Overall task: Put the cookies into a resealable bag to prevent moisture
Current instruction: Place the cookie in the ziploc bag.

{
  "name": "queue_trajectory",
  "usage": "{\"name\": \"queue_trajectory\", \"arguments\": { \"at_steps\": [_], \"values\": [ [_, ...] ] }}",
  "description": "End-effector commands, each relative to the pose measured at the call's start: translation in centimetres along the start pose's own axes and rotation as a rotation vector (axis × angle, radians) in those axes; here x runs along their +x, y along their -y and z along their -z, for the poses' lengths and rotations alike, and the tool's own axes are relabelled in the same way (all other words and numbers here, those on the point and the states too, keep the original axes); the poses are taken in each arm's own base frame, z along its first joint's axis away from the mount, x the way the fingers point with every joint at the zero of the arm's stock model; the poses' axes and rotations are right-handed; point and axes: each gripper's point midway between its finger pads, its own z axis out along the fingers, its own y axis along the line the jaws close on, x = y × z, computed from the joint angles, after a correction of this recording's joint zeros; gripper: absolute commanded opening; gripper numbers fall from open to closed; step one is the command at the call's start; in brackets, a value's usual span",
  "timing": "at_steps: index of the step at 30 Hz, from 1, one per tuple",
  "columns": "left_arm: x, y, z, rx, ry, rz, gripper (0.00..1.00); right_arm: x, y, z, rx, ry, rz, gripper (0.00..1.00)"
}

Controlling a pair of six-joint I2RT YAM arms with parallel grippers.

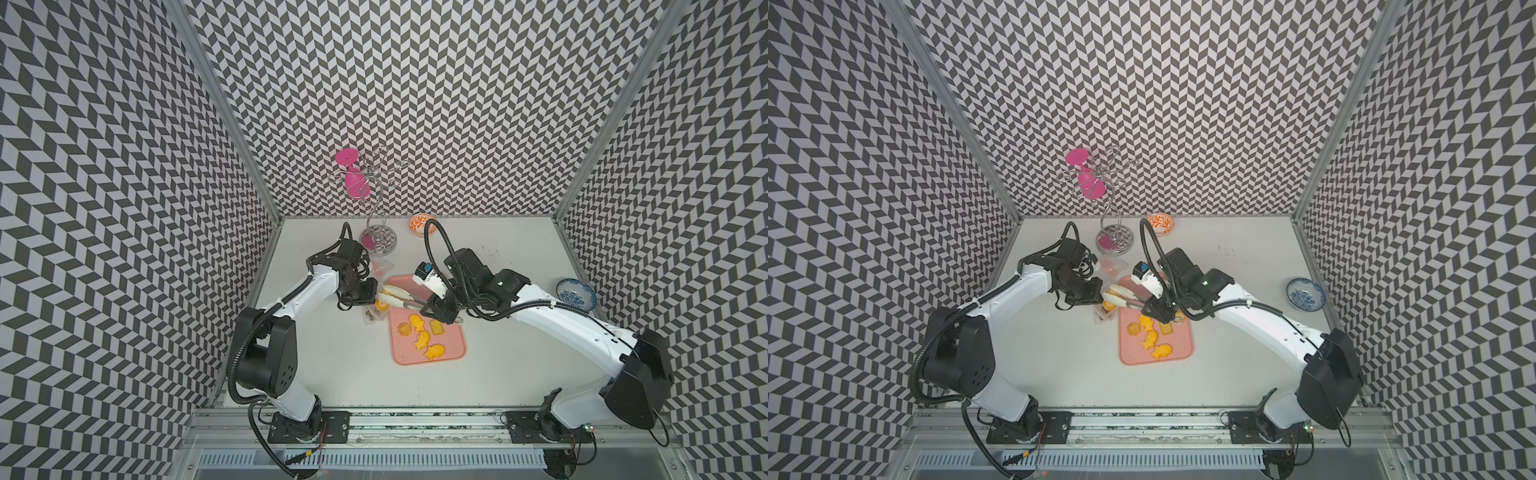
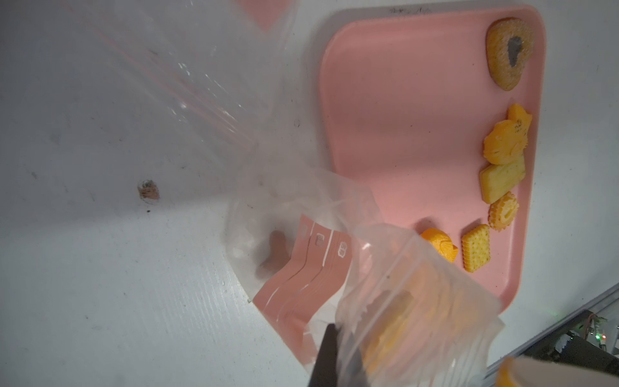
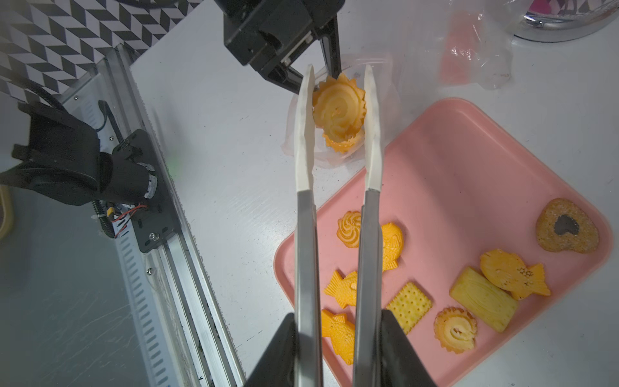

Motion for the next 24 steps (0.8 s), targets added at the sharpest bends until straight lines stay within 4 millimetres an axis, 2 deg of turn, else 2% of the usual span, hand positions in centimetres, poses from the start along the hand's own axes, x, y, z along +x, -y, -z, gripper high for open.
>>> {"name": "queue_trajectory", "arguments": {
  "at_steps": [1, 5, 10, 16, 21, 24],
  "values": [
    [-0.8, 1.3, 1.9, 0.033, 0.040, -0.013, 0.00, -3.3, -0.7, 0.1, -0.033, 0.093, 0.046, 0.37],
    [-0.9, 1.4, 2.4, 0.032, 0.050, -0.016, 0.00, -2.8, -0.4, -0.3, -0.023, 0.067, 0.053, 0.41],
    [-0.8, 1.4, 2.3, 0.035, 0.046, -0.014, 0.00, -3.7, -0.5, 0.4, -0.021, 0.104, 0.049, 0.45],
    [-0.9, 1.3, 2.5, 0.026, 0.048, -0.017, 0.00, -3.5, 0.1, 1.5, 0.011, 0.109, 0.035, 0.45],
    [-1.3, 1.2, 3.4, 0.000, 0.069, -0.019, 0.00, -1.9, 2.1, 4.0, 0.097, 0.090, 0.014, 0.44],
    [-1.3, 1.0, 3.7, -0.010, 0.078, -0.018, 0.00, 0.2, 2.5, 5.1, 0.140, 0.036, 0.053, 0.44]
  ]
}}
